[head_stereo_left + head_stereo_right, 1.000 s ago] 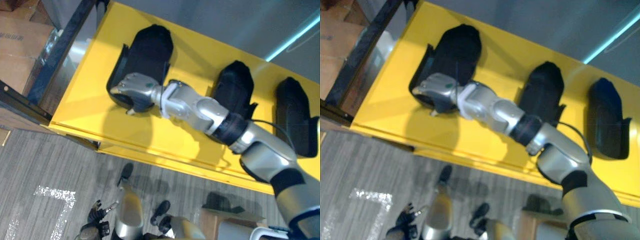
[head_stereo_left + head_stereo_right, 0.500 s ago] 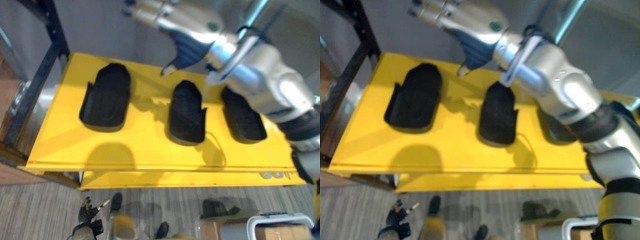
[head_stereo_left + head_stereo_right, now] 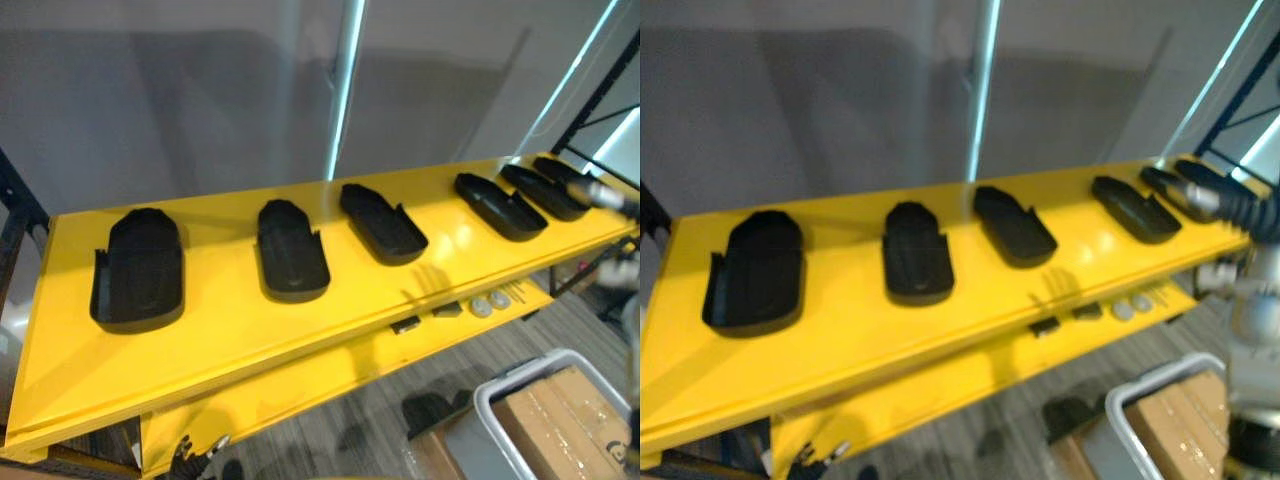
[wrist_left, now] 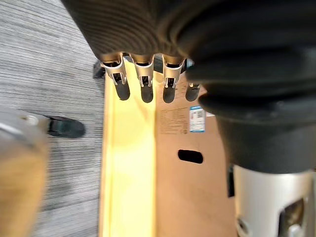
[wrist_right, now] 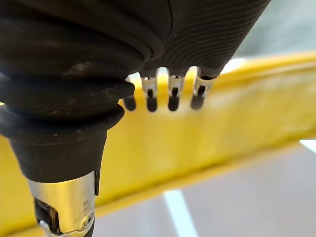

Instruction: Walk over and take plastic housings, then place them on the shelf

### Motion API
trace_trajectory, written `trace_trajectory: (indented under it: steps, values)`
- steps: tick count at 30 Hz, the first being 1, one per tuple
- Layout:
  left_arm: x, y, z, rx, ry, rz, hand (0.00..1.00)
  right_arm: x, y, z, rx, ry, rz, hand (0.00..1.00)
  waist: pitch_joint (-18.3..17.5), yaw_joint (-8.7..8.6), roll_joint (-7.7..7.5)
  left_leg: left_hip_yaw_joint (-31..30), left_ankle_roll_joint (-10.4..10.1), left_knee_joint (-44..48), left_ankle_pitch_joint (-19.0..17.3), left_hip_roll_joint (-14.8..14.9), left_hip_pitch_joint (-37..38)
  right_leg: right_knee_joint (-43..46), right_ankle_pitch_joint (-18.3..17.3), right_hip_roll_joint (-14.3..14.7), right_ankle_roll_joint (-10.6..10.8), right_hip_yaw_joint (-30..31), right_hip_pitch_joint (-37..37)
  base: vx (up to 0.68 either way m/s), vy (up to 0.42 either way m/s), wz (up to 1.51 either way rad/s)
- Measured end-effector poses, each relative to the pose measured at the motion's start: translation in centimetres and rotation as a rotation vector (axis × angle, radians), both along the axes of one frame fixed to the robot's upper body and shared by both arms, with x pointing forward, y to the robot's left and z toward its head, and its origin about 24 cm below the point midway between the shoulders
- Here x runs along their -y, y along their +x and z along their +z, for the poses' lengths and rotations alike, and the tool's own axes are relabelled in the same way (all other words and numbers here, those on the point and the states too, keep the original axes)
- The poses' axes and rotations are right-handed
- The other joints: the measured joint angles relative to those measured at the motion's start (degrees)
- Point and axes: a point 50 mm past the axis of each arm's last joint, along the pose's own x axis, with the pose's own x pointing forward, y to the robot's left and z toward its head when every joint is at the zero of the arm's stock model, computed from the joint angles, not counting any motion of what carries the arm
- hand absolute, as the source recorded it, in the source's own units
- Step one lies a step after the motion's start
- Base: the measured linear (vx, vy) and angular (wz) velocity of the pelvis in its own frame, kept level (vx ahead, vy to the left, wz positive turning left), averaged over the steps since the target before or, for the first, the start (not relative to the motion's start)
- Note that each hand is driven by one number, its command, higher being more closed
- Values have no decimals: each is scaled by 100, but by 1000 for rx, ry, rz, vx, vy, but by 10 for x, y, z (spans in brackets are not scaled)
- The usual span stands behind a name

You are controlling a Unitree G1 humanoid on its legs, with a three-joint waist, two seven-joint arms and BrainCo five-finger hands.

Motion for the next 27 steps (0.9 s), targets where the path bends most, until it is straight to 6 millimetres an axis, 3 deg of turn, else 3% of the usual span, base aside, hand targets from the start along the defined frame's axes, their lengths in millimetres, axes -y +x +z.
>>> trace_trajectory:
  steps: [4, 5, 8, 10, 12, 13, 14, 15, 19, 27]
  values:
    - [1, -17, -3, -47, 9, 31, 0, -2, -36, -90, -180, 328, -127, 0, 11, -96, 106, 189, 56, 0, -70, -106, 51, 60, -16, -93, 42, 135, -66, 20, 32, -13]
    - [3, -21, -3, -54, 4, 39, 0, -3, -42, -101, -205, 374, -145, 0, 18, -95, 124, 230, 70, 0, -89, -126, 74, 77, -25, -119, 63, 184, -53, 35, 39, -29]
    - [9, -27, -5, -71, -4, 93, 0, -17, -77, -162, -317, 653, -244, 0, 33, -97, 236, 411, 132, -1, -192, -247, 197, 204, -104, -274, 167, 231, -27, 55, 66, -15]
    - [12, -27, -6, -72, -10, 101, 0, -27, -84, -179, -353, 732, -260, 0, 50, -90, 261, 513, 143, -1, -224, -265, 263, 215, -121, -321, 193, 239, 9, 48, 38, -11]
    - [13, -28, -6, -75, -18, 121, 0, -47, -101, -214, -446, 894, -289, 0, 24, -67, 280, 628, 155, -1, -298, -314, 391, 237, -183, -397, 222, 237, 76, 50, 39, -8]
    - [13, -27, -6, -72, -17, 125, 0, -53, -104, -222, -473, 931, -292, 0, 25, -55, 277, 640, 161, -1, -310, -326, 406, 243, -198, -411, 224, 233, 88, 0, 0, 0]
    - [20, -25, -7, -55, -30, 196, 0, -104, -115, -268, -692, 1093, -224, 0, 195, 226, 267, 958, 218, -4, -755, -640, 947, 376, -273, -831, 227, -301, 534, -48, -38, 1]
    - [21, -23, -7, -53, -32, 199, 0, -102, -116, -268, -686, 1092, -234, 0, 200, 212, 257, 960, 207, -4, -718, -668, 948, 373, -413, -845, 325, -354, 515, -83, -48, 3]
    - [20, -21, -6, -40, -32, 206, 0, -97, -127, -269, -687, 1094, -277, 0, 196, 220, 278, 941, 190, -3, -686, -613, 924, 435, -499, -843, 332, -451, 497, -37, -21, 9]
    - [19, -3, -4, 4, -32, 188, 0, -102, -100, -248, -570, 1062, -202, 0, 400, 272, 196, 910, 250, 1, -726, -760, 650, 427, -386, -992, 424, -579, 363, 84, 42, 9]
